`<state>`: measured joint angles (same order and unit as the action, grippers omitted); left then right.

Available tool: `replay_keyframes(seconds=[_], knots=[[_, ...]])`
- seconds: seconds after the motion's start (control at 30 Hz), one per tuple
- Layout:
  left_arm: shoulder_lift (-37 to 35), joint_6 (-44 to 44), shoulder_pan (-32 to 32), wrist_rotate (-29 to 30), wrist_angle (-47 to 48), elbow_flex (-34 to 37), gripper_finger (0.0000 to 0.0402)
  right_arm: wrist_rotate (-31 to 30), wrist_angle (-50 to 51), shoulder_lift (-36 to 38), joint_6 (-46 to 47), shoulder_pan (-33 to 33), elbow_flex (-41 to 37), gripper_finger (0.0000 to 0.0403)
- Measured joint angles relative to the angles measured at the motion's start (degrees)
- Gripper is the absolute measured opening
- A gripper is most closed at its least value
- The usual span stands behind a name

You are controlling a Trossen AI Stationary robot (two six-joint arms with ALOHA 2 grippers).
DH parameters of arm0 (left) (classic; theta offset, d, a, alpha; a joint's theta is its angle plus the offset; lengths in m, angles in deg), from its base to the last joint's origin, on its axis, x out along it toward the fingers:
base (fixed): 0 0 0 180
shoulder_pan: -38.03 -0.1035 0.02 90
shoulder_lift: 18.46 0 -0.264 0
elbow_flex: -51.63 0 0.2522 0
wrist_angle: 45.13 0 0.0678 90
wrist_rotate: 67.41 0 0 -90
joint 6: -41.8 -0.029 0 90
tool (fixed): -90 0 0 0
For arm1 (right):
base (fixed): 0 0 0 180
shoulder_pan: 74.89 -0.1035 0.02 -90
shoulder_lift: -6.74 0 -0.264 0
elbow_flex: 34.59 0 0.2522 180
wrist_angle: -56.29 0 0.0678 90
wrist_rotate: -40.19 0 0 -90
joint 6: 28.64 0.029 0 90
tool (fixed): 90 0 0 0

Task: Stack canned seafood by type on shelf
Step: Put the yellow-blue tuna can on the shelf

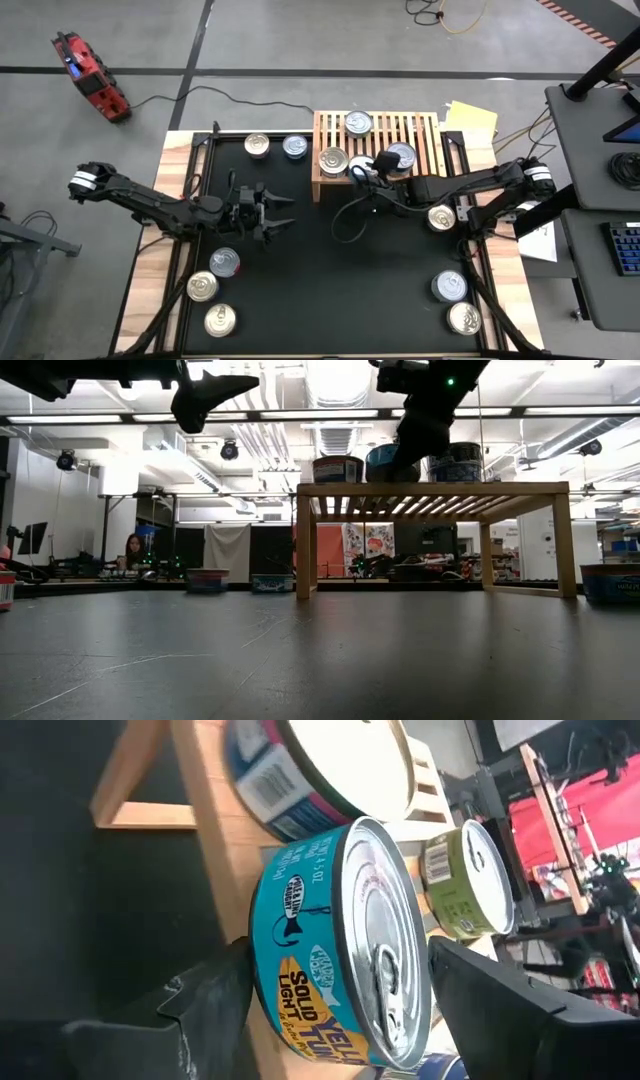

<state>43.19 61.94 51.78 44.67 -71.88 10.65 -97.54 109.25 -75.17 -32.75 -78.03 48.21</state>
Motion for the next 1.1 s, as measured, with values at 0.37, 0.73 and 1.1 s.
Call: replay_keyframes(seconds=[0.37,0.73,1.1], knots=[[0.0,0.0,0.0,0.0,0.1,0.0,0.0291,6.1,0.4,0.0,-0.3,1.2,1.6,0.0284],[0.0,0.1,0.0,0.0,0.3,0.0,0.0291,6.2,3.8,0.1,-5.0,5.1,5.0,0.0293],[0.0,0.1,0.0,0.0,0.7,0.0,0.0291,12.8,5.5,2.8,-7.3,6.0,9.0,0.0266]])
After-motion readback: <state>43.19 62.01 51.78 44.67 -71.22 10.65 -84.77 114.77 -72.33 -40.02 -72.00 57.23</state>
